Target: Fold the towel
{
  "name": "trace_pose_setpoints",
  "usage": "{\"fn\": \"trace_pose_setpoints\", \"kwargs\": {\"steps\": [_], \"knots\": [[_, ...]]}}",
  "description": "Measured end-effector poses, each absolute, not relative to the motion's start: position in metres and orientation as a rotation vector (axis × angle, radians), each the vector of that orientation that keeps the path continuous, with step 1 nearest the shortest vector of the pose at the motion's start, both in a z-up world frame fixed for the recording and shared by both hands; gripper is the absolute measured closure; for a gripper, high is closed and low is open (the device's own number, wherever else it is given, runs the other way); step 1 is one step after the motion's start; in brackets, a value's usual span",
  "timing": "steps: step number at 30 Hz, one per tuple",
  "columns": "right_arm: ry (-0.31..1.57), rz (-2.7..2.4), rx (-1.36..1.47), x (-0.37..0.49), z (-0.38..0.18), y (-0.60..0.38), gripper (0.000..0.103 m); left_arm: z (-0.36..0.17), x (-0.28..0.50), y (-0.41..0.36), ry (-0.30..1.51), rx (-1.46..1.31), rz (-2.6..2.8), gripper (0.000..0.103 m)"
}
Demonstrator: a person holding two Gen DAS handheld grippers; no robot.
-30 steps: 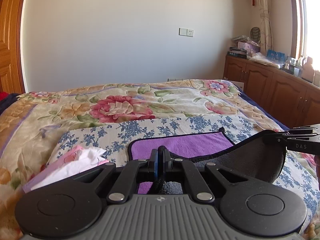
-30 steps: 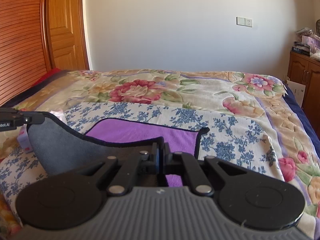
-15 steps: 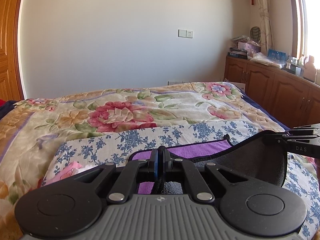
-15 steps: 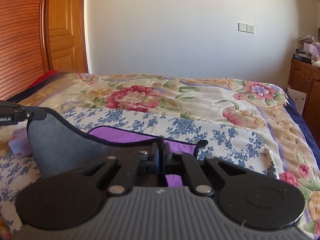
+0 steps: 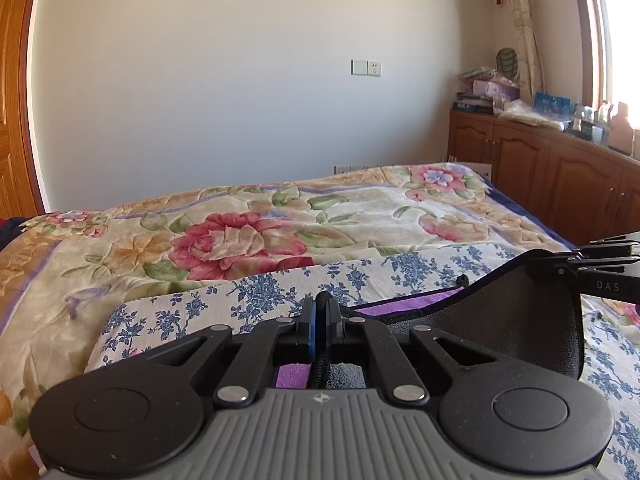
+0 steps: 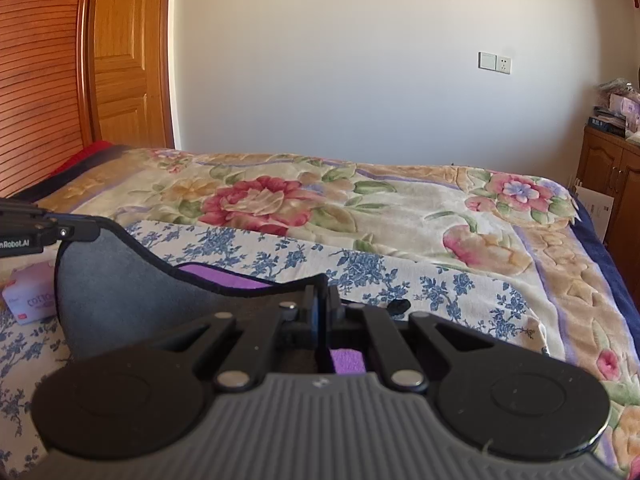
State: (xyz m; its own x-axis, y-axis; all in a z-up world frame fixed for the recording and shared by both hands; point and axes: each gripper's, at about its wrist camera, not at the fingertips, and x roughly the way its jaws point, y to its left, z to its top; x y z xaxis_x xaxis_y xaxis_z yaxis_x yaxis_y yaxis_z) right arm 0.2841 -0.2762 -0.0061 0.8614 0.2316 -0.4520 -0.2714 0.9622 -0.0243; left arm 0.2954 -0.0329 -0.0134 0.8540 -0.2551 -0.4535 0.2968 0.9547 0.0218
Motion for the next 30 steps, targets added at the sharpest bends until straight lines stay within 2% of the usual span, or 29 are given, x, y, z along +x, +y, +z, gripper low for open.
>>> {"fn": "trace_pose_setpoints", "kwargs": {"steps": [30], "knots": [[0.394,0.223,-0.143,0.328,-0.005,-0.281,0.099,-0.003,0.34,-0.051,0.415,0.159,-0.256,0.098]]}}
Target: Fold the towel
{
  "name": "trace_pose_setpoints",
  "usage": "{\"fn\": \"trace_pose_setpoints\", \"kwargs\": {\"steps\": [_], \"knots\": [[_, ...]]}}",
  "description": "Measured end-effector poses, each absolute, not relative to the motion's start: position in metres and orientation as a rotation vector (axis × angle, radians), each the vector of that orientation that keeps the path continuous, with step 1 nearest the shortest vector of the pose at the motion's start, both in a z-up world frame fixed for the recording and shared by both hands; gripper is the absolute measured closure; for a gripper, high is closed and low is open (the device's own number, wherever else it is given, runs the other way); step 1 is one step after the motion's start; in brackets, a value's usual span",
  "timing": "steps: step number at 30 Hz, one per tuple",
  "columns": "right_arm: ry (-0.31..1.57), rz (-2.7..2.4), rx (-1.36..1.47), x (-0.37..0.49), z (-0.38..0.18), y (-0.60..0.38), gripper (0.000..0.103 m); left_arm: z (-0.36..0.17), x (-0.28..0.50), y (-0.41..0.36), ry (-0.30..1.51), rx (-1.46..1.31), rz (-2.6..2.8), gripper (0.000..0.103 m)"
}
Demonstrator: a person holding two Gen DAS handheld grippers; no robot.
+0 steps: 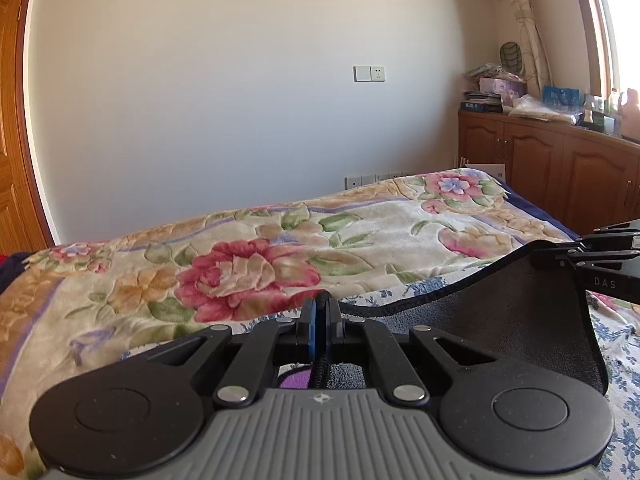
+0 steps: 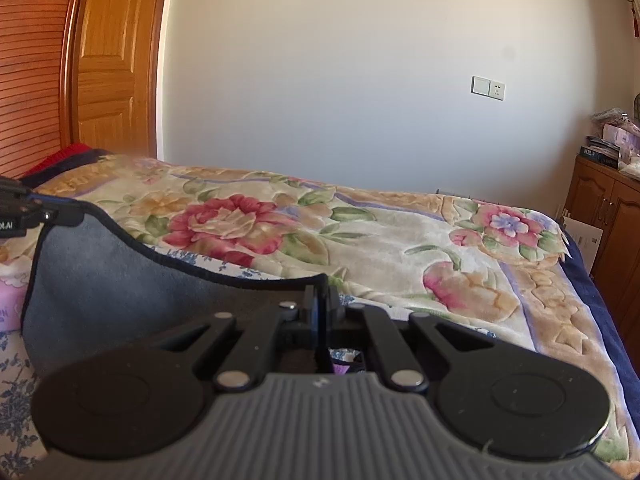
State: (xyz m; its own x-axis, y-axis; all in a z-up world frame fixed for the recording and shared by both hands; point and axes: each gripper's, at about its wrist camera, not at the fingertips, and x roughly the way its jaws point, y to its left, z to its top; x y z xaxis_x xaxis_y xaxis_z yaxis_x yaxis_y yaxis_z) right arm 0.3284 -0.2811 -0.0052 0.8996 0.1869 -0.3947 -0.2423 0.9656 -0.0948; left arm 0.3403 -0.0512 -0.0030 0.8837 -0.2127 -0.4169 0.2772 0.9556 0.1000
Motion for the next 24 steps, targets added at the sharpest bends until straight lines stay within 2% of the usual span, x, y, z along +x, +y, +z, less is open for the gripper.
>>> {"fn": "trace_pose_setpoints", "kwargs": {"steps": [10,24], "knots": [[0.416,0.21,-0.159,0.343,-0.019,-0.279,0.099,-0.01,0.359,-0.052,0.423,0.16,-0.23,0.098],[0.548,0.214,-0.198,0.371,-0.051,-0.277,0.099,-0.054,0.394,-0.052,0.499,0.184,-0.207,0.098]]}}
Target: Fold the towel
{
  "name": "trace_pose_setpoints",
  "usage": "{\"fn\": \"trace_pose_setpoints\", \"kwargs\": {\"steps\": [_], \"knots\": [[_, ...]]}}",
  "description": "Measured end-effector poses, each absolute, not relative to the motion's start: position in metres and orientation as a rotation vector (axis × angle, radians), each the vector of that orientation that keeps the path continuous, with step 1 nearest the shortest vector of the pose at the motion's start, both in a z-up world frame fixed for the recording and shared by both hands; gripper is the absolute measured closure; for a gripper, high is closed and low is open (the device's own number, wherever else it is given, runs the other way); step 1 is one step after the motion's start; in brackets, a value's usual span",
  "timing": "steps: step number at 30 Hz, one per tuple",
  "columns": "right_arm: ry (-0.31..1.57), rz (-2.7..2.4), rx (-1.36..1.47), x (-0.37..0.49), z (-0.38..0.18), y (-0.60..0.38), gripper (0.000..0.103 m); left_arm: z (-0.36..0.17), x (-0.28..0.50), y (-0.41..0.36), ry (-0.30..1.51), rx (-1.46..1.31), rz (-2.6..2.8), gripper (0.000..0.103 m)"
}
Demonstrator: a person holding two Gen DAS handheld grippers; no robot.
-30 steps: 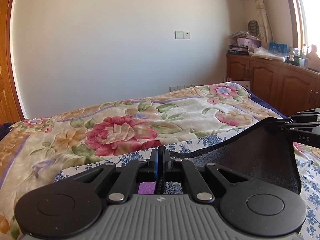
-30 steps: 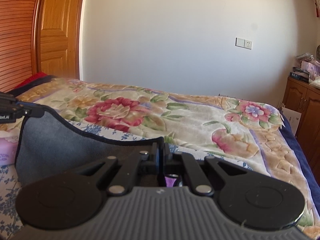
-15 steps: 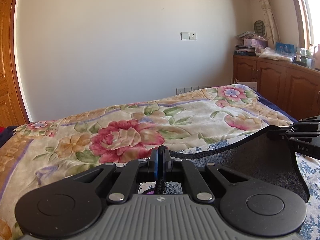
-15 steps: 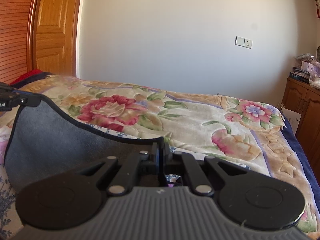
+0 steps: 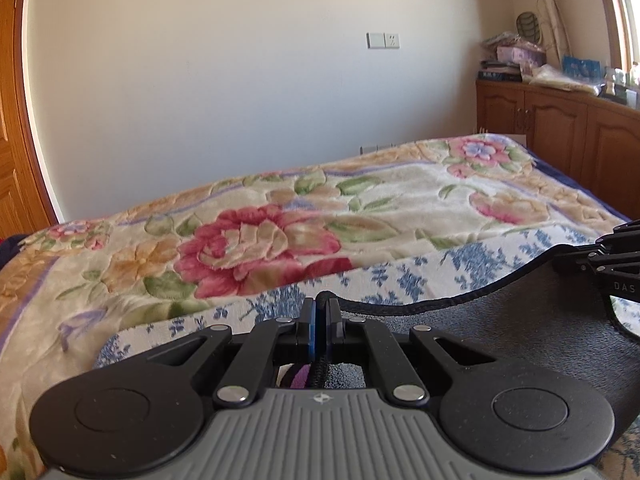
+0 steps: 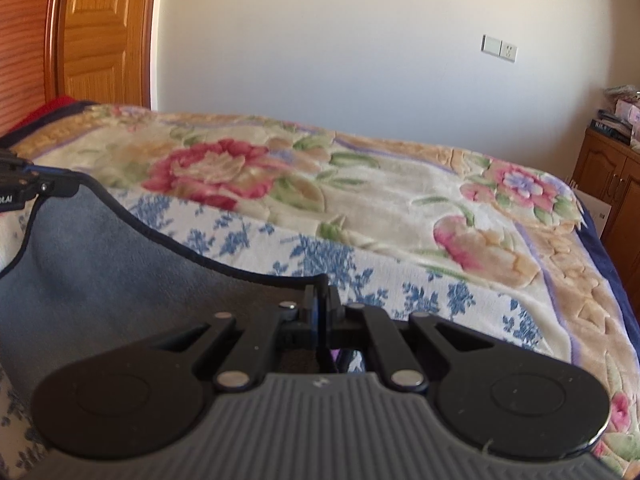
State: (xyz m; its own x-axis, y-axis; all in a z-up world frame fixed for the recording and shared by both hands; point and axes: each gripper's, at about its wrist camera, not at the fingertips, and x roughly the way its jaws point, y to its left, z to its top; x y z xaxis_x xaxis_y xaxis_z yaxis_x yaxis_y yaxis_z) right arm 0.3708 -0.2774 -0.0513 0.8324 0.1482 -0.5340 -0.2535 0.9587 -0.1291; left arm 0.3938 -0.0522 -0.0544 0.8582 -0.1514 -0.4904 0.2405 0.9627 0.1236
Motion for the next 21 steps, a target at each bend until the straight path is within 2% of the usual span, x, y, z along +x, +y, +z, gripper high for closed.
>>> {"fn": "trace_pose_setpoints", "kwargs": {"steps": [10,12,16,17,18,19,20,21], "knots": [[0.594,0.219,-0.224,0.38,-0.064,-0.278,0.099,-0.072,0.402,-0.051,0.534,0.169,-0.175,0.097],[0.605,0.219,-0.217,0.381,-0.065,-0.279,0.099,-0.073,0.403,-0.052,0.533,0.175,-0.168,0.092],[0.623,0.214,-0.209,0.383,-0.068,-0.279,0.098,-0.074,0.403,-0.052,0.539,0.179,-0.164,0.089],[0.625,0.21,-0.205,0.384,-0.068,-0.28,0.092,-0.074,0.402,-0.052,0.537,0.183,-0.163,0.079],[0.625,0.207,-0.201,0.384,-0.068,-0.279,0.087,-0.073,0.401,-0.052,0.533,0.186,-0.159,0.063],[0.625,0.209,-0.197,0.383,-0.068,-0.28,0.082,-0.073,0.399,-0.052,0.526,0.185,-0.156,0.057],[0.623,0.21,-0.192,0.382,-0.067,-0.28,0.068,-0.072,0.398,-0.051,0.52,0.18,-0.158,0.054],[0.619,0.211,-0.183,0.381,-0.066,-0.281,0.059,-0.071,0.397,-0.05,0.52,0.177,-0.16,0.054]]}}
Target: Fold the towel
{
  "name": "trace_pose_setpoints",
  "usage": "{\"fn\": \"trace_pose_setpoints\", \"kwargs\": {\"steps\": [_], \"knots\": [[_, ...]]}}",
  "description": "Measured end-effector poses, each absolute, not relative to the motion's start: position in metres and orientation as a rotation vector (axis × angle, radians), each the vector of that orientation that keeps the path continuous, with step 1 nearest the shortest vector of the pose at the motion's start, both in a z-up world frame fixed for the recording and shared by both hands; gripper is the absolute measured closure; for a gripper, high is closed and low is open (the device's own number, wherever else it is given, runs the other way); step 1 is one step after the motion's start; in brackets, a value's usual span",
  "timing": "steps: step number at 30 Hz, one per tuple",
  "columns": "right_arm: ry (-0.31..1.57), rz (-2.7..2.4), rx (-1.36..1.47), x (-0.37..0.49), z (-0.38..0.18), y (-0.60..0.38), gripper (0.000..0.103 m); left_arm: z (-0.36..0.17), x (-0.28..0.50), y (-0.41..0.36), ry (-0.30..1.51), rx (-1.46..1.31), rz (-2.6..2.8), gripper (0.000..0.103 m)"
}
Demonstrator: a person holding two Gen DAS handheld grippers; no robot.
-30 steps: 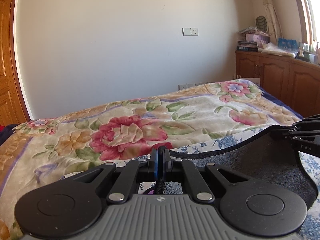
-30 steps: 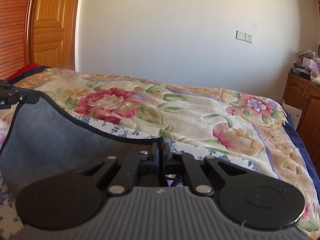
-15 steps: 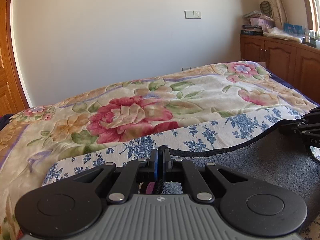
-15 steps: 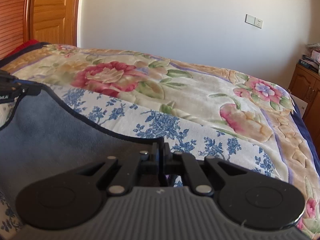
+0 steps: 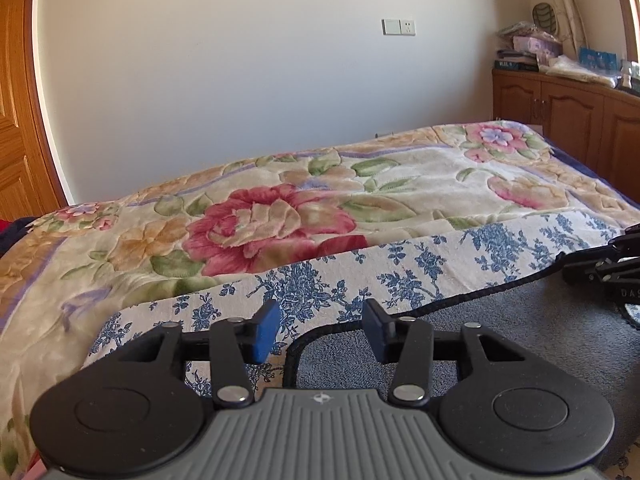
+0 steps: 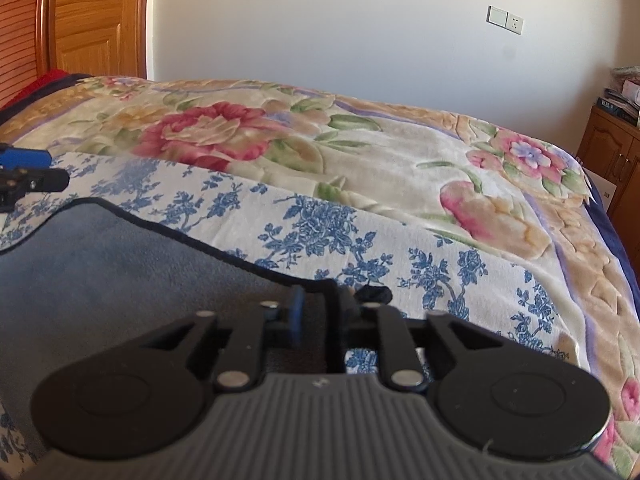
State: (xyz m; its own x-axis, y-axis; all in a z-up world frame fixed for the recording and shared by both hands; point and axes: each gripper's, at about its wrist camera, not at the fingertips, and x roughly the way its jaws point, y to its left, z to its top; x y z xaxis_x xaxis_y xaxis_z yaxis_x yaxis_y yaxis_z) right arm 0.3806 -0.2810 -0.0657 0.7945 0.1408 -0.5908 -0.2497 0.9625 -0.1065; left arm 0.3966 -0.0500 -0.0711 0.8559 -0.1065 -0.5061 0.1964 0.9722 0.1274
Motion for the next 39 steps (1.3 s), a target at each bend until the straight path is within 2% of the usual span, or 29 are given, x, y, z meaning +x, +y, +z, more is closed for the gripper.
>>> {"fn": "trace_pose_setpoints", "kwargs": {"steps": [1,2,3,5,8,14,17,32,39], "knots": [[0.614,0.213,-0.174,0.38,-0.064,-0.282,0.046,-0.071,0.395,-0.05,0.522,0.178,-0.16,0.053],[0.61,0.212,-0.169,0.378,-0.063,-0.283,0.044,-0.07,0.393,-0.049,0.523,0.18,-0.157,0.047],[0.609,0.208,-0.166,0.377,-0.061,-0.284,0.044,-0.069,0.391,-0.049,0.521,0.183,-0.153,0.041],[0.608,0.202,-0.151,0.373,-0.057,-0.286,0.044,-0.064,0.386,-0.048,0.514,0.179,-0.154,0.039],[0.606,0.196,-0.142,0.366,-0.05,-0.288,0.043,-0.055,0.378,-0.046,0.505,0.174,-0.152,0.029],[0.594,0.191,-0.116,0.345,-0.03,-0.292,0.039,-0.026,0.359,-0.046,0.47,0.161,-0.146,0.015],[0.587,0.185,-0.109,0.332,-0.02,-0.292,0.033,-0.013,0.348,-0.047,0.465,0.158,-0.151,0.012],[0.526,0.201,-0.075,0.275,0.033,-0.287,0.031,0.049,0.283,-0.057,0.408,0.179,-0.161,0.006],[0.485,0.197,-0.075,0.247,0.06,-0.288,0.025,0.078,0.251,-0.064,0.379,0.177,-0.17,0.0]]}}
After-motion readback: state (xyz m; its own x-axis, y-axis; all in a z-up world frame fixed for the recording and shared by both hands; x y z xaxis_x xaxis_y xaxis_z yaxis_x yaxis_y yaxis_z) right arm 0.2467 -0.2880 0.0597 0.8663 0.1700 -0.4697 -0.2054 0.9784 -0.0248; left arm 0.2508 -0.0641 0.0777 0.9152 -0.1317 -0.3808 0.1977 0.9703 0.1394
